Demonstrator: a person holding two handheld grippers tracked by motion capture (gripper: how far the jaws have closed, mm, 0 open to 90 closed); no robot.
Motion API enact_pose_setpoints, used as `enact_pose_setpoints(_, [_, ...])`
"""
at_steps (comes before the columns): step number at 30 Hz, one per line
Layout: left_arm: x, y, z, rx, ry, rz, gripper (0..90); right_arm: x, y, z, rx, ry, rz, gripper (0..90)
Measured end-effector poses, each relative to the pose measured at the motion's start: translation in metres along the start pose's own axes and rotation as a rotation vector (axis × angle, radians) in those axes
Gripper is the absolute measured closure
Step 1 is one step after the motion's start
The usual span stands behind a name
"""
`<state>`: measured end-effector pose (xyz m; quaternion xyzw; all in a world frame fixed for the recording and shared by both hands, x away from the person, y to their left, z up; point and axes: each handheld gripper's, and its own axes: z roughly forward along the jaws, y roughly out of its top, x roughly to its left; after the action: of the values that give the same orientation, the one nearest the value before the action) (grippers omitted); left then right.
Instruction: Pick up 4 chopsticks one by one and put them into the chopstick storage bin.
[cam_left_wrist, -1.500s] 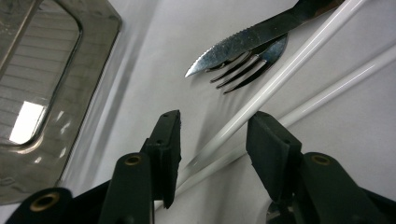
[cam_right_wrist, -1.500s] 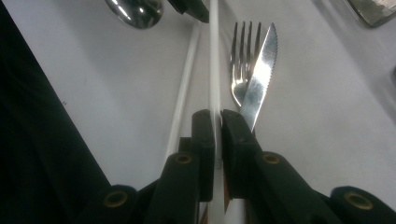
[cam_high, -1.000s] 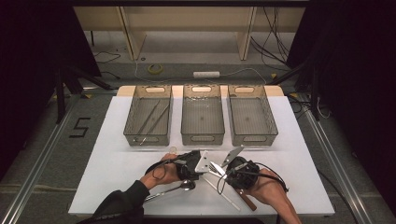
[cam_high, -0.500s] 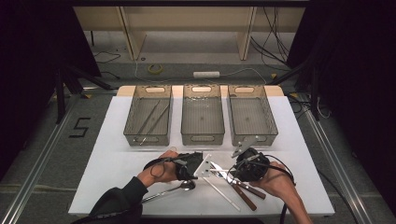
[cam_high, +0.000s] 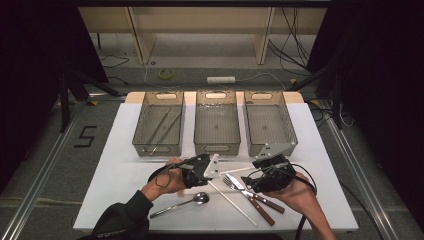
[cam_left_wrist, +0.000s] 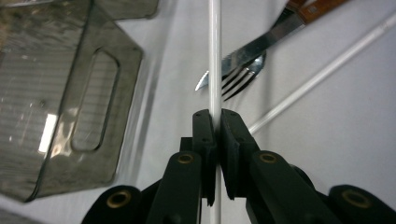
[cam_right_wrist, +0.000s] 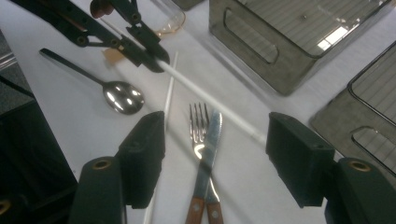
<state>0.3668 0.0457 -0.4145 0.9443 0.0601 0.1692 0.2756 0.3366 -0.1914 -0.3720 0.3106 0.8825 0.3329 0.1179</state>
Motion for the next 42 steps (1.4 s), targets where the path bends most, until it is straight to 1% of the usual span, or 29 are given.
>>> enact_pose_setpoints(3, [0.009, -0.004, -0.007, -0.018, -0.005, -0.076, 84.7, 0.003, -0.002, 0.001, -0.011, 0.016, 0.006, 36.6])
enact_pose_setpoints(4, [0.012, -0.006, -0.009, -0.015, 0.005, -0.092, 84.7, 0.003, -0.003, 0.002, -0.014, 0.016, 0.009, 36.4])
enact_pose_setpoints(6, [0.018, -0.008, -0.013, -0.009, 0.026, -0.14, 84.7, 0.005, -0.005, 0.003, -0.036, 0.019, 0.009, 36.4])
enact_pose_setpoints(7, [0.021, -0.01, -0.015, -0.015, 0.032, -0.171, 84.7, 0.006, -0.006, 0.004, -0.043, 0.027, 0.011, 36.1])
enact_pose_setpoints(9, [0.028, -0.012, -0.021, -0.027, 0.043, -0.217, 84.7, 0.008, -0.007, 0.006, -0.053, 0.041, 0.01, 35.7])
enact_pose_setpoints(12, [0.039, -0.016, -0.032, -0.04, 0.078, -0.279, 84.7, 0.011, -0.011, 0.012, -0.046, 0.047, 0.001, 34.0])
enact_pose_setpoints(13, [0.043, -0.018, -0.035, -0.048, 0.086, -0.308, 84.7, 0.012, -0.012, 0.014, -0.041, 0.047, 0.002, 33.9])
enact_pose_setpoints(16, [0.054, -0.023, -0.045, -0.062, 0.101, -0.375, 84.7, 0.015, -0.018, 0.022, -0.023, 0.056, 0.0, 32.4])
enact_pose_setpoints(17, [0.059, -0.026, -0.05, -0.06, 0.106, -0.396, 84.7, 0.016, -0.02, 0.025, -0.014, 0.059, -0.002, 32.2])
enact_pose_setpoints(20, [0.07, -0.032, -0.057, -0.073, 0.118, -0.45, 84.7, 0.018, -0.025, 0.03, -0.006, 0.068, 0.0, 32.1])
enact_pose_setpoints(21, [0.075, -0.034, -0.06, -0.071, 0.129, -0.474, 84.7, 0.018, -0.026, 0.032, 0.0, 0.07, 0.003, 32.1])
enact_pose_setpoints(24, [0.086, -0.041, -0.065, -0.056, 0.156, -0.514, 84.7, 0.02, -0.029, 0.035, 0.004, 0.07, 0.003, 31.6])
enact_pose_setpoints(26, [0.095, -0.046, -0.068, -0.055, 0.17, -0.539, 84.7, 0.022, -0.031, 0.037, 0.012, 0.07, 0.004, 30.9])
enact_pose_setpoints(27, [0.099, -0.048, -0.071, -0.053, 0.18, -0.556, 84.7, 0.022, -0.032, 0.038, 0.011, 0.072, 0.006, 30.8])
enact_pose_setpoints(28, [0.105, -0.051, -0.073, -0.051, 0.2, -0.573, 84.7, 0.023, -0.032, 0.038, 0.013, 0.074, 0.005, 30.6])
enact_pose_setpoints(29, [0.109, -0.053, -0.076, -0.052, 0.213, -0.585, 84.7, 0.024, -0.033, 0.039, 0.017, 0.078, 0.0, 30.5])
enact_pose_setpoints(31, [0.116, -0.057, -0.08, -0.062, 0.223, -0.607, 84.7, 0.026, -0.034, 0.04, 0.02, 0.079, -0.002, 30.0])
enact_pose_setpoints(32, [0.121, -0.06, -0.081, -0.066, 0.234, -0.625, 84.7, 0.027, -0.035, 0.04, 0.022, 0.081, -0.005, 29.9])
enact_pose_setpoints(34, [0.126, -0.062, -0.082, -0.069, 0.253, -0.645, 84.7, 0.029, -0.036, 0.041, 0.029, 0.084, -0.01, 29.8])
enact_pose_setpoints(38, [0.14, -0.069, -0.083, -0.061, 0.287, -0.666, 84.7, 0.03, -0.038, 0.043, 0.037, 0.09, -0.009, 29.9])
enact_pose_setpoints(42, [0.156, -0.078, -0.079, -0.068, 0.319, -0.718, 84.7, 0.032, -0.039, 0.044, 0.037, 0.091, -0.005, 30.1])
